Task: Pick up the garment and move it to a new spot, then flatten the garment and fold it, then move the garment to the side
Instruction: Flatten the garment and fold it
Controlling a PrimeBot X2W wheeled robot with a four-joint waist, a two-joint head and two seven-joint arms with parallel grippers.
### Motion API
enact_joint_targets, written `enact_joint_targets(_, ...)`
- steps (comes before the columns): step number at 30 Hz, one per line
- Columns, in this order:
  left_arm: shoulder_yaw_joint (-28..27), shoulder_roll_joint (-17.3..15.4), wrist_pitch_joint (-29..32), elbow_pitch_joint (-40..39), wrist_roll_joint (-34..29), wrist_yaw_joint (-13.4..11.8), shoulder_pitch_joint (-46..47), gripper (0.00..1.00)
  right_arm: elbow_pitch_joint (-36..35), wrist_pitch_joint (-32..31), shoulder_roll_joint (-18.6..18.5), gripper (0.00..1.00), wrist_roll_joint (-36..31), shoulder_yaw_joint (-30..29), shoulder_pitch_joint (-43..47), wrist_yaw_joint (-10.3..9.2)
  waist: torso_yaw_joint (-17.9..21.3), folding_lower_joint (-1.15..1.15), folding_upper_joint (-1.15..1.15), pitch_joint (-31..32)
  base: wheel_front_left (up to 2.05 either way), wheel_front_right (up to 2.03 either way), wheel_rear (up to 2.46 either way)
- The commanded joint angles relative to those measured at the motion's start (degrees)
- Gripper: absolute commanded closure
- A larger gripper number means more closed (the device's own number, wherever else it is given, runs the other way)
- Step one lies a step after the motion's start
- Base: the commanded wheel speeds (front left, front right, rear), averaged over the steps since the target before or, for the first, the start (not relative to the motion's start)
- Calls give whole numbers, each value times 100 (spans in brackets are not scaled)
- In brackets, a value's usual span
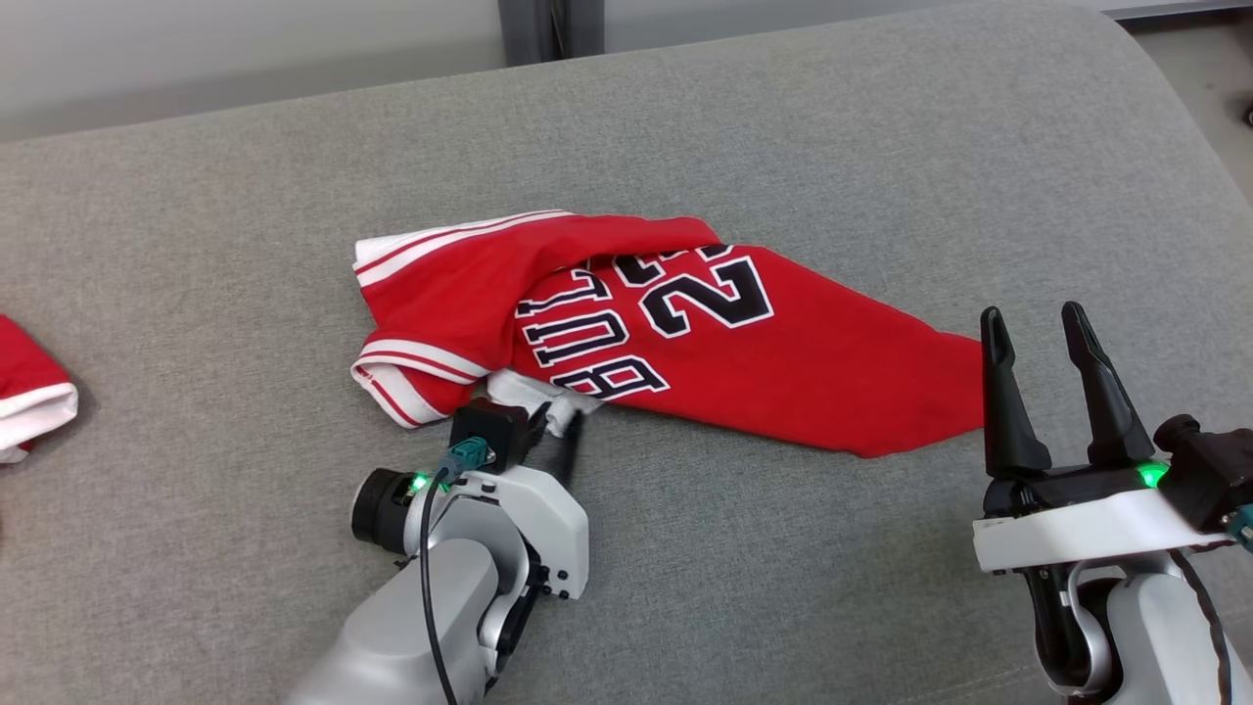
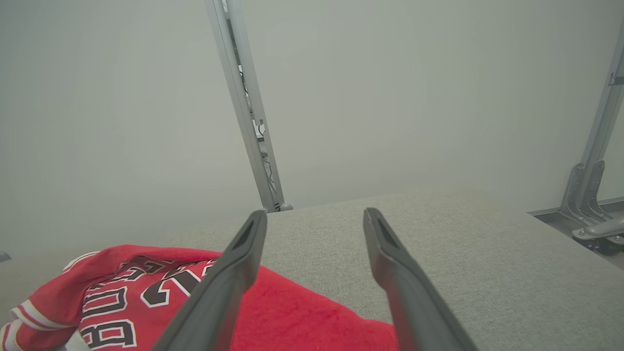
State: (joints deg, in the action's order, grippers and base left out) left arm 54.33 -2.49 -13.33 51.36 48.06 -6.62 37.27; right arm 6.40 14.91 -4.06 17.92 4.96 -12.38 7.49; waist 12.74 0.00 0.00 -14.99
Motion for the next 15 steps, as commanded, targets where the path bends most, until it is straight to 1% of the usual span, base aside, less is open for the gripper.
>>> enact_joint_targets(1,120,-67,12,142,62,-7,-7,100,17,37,-15,0,-16,-23,-48,1,-48,0,0,21,0,0,0)
enact_joint_targets(6,295,-67,-102,235,83,-28,51,100,69,37,-23,0,-30,-37,-24,1,-161,0,0,165,0,0,0)
enact_joint_targets(10,204,-61,-188,158,6,-141,66,100,103,37,-28,0,-43,-56,60,1,-270,0,0,365,0,0,0)
enact_joint_targets(12,-39,-69,-197,-76,-181,-243,102,100,122,37,-36,0,-48,-88,109,1,-348,0,0,473,0,0,0)
enact_joint_targets(15,-546,-273,-194,-646,-637,-412,-130,100,143,37,-39,0,-65,-124,171,1,-463,0,0,651,0,0,0)
